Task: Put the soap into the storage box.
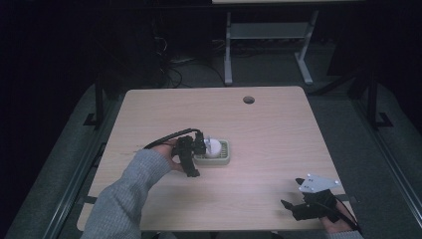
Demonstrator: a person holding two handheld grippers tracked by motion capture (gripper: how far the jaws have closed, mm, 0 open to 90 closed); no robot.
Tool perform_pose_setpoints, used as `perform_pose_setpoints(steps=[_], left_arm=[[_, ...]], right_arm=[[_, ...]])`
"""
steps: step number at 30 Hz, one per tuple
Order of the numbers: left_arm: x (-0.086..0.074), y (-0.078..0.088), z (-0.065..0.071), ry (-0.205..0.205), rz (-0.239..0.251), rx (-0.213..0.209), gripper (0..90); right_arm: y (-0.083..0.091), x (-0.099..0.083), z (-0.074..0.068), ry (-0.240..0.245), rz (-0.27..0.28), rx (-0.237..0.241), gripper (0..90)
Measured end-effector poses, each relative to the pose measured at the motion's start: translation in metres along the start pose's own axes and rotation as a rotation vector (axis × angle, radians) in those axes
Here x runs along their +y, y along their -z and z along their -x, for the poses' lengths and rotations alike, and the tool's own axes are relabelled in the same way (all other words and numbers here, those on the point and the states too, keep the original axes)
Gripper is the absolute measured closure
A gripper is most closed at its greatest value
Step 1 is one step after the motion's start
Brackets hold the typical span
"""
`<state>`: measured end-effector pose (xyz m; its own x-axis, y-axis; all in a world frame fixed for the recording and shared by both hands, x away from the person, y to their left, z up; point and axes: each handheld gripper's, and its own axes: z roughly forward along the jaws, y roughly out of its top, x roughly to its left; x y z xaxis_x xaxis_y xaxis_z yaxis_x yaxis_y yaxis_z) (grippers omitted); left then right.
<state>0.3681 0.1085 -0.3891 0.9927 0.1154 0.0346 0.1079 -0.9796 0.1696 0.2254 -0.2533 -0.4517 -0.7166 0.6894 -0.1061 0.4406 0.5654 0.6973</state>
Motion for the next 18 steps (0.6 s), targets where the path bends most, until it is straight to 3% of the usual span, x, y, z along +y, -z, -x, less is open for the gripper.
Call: perform_pose_setpoints(steps=[2,11,18], left_arm=[[-0.003,-0.001,0.004,0.000,-0.021,0.002,20.9],[-0.018,-0.003,0.021,0.007,0.023,0.004,20.9],[-0.027,-0.008,0.033,-0.001,0.028,0.001,20.4]], right_arm=[[0.000,0.000,0.000,0.000,0.001,0.000,13.9],[0.000,0.000,0.000,0.005,0.000,-0.002,14.0],[-0.001,0.000,0.000,0.002,-0.001,-0.001,13.9]])
